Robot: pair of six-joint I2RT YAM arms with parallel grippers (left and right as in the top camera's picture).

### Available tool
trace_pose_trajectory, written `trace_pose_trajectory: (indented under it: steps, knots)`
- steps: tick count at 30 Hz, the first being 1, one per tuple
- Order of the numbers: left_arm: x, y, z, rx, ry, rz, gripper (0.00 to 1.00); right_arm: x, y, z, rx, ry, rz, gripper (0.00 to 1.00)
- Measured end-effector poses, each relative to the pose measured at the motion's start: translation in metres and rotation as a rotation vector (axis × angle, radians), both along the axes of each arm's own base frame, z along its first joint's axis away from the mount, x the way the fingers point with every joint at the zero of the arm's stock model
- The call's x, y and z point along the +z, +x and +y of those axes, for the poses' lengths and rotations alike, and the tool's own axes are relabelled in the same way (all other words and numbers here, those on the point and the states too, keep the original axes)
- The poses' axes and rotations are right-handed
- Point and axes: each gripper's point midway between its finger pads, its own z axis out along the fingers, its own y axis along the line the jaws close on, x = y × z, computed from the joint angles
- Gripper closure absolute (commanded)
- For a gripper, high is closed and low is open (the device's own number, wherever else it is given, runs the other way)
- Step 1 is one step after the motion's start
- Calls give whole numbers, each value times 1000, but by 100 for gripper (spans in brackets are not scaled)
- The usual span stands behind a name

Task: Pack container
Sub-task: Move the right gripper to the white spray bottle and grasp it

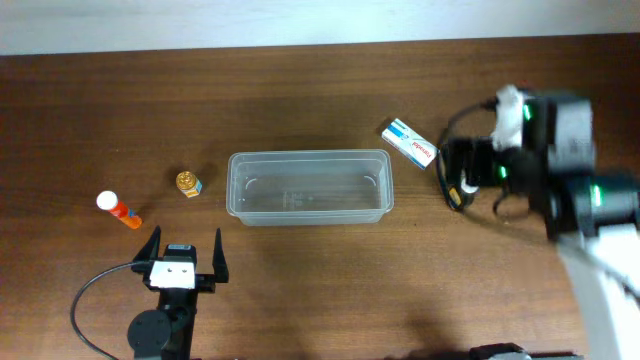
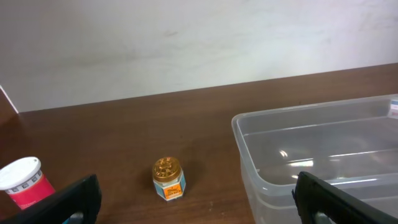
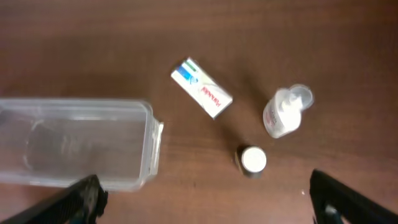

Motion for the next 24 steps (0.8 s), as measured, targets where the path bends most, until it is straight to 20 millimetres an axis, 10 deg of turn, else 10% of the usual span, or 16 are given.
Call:
trace_pose_trajectory:
  steps: [14,24]
  knots:
    - [0,0,0,0,0,0,1,-95,63,14,123,-31,388,2]
    - [0,0,0,0,0,0,1,-96,71,11,162,-74,367,2]
